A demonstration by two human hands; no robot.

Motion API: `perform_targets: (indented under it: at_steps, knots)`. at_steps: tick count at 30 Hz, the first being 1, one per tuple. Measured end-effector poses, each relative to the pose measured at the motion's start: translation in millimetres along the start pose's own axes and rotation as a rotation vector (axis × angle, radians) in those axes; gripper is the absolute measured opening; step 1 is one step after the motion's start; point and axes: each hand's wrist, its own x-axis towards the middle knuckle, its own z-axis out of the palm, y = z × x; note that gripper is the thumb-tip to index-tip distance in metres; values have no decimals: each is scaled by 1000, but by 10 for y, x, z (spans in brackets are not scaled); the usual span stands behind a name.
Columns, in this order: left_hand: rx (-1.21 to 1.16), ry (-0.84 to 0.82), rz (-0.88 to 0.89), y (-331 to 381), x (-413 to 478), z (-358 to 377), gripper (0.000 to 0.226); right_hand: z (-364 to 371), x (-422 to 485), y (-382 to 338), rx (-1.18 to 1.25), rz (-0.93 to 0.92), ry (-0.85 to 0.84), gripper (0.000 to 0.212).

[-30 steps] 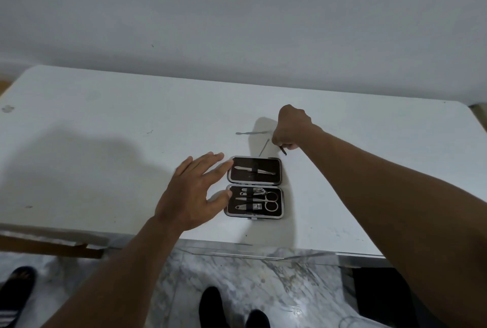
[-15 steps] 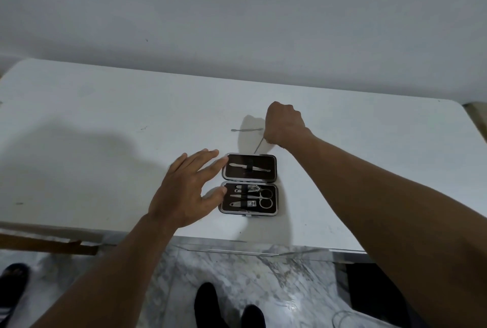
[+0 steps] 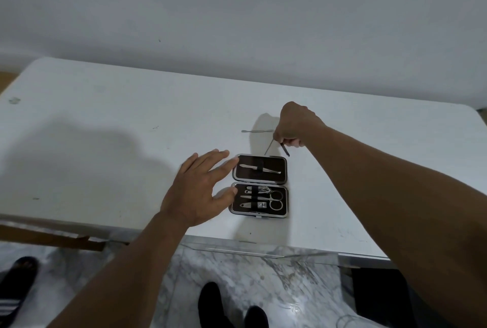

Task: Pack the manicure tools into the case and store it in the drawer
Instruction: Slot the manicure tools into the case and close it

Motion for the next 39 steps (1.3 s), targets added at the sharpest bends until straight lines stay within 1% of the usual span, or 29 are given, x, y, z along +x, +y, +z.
perform_targets:
  at_steps: [4,8,12,16,19,21,24,28,32,35,39]
  knots:
    - [3,0,-2,-3,-3,2,60,-13,3,3,38,18,-59,26]
    - [0,3,-2,-9,-6,1,60,-12,-1,12,75,35,-86,28]
    - [12,2,-2,-18,-4,8,60,32,-5,17,106,31,-61,25]
    - [21,5,3,-15,-5,7,60,75,-28,-7,69,3,4,18]
    - [24,5,9,-18,-5,6,60,29,-14,16,93,3,-36,19]
    - [18,6,9,-22,-9,8,60,-10,-4,66,55,-7,-24,17]
    - [20,13,13,-20,-1,10,60,-1,-37,142,-36,-43,35,7]
    - [18,15,12,-19,0,8,59,81,-120,214,-99,-74,67,15]
    - [28,13,23,-26,0,8,59,21,-186,199,-87,-57,27,5]
    - [31,17,25,-24,2,4,59,28,-245,192,-96,-60,-20,14]
    - [29,20,20,-15,0,-4,59,65,-246,204,-97,-57,0,11]
